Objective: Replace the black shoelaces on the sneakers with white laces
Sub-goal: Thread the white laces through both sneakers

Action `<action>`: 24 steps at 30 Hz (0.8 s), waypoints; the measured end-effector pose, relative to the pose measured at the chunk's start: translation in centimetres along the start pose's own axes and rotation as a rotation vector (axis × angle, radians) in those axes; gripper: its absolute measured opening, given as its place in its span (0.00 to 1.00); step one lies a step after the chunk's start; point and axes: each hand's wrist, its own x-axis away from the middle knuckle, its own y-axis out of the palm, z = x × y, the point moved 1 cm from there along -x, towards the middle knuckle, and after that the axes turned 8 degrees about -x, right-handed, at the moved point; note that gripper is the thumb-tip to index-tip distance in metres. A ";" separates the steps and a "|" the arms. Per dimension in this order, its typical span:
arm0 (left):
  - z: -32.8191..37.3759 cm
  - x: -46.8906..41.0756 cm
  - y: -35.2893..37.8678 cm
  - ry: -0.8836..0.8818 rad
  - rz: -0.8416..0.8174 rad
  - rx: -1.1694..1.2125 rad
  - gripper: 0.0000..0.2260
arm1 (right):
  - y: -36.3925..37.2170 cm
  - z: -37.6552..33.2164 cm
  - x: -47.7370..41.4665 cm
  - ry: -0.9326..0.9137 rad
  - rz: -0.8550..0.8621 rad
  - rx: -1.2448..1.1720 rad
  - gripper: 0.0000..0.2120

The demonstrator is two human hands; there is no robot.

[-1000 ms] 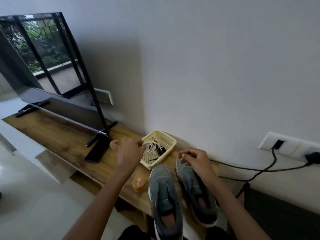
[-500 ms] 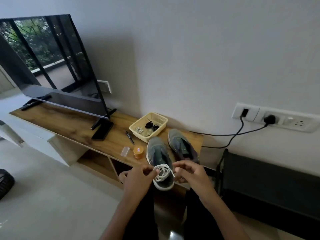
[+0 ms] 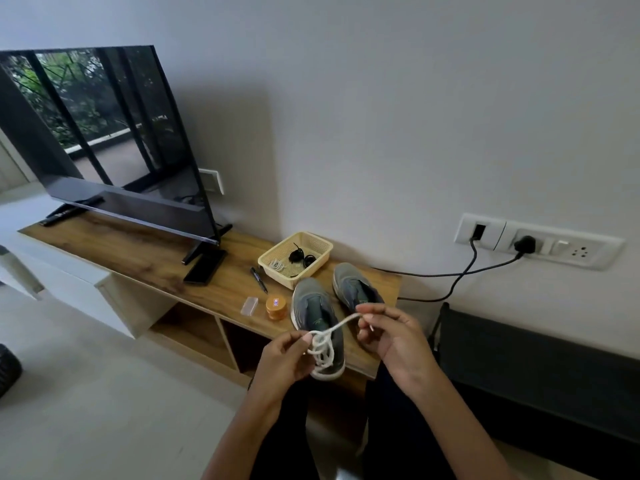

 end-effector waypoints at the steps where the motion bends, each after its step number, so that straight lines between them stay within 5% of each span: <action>1: 0.0 -0.2 0.0 -0.047 -0.016 0.112 0.06 | -0.1 -0.2 -0.3 0.028 0.006 -0.104 0.08; 6: 1.1 -2.1 -0.4 -0.048 0.104 0.283 0.07 | -1.0 -2.5 -2.0 0.062 0.030 -0.441 0.12; 14: 3.3 -5.9 -2.3 -0.050 0.124 0.405 0.09 | -2.2 -7.0 -4.3 -0.129 0.047 -0.388 0.10; 18: 2.8 -7.8 -3.3 -0.039 0.104 0.205 0.10 | -3.8 -8.2 -5.7 -0.210 0.115 -0.393 0.06; 24: 2.5 -9.2 -4.9 0.074 0.197 -0.305 0.13 | -7.0 -11.3 -7.6 -0.285 0.184 -0.340 0.13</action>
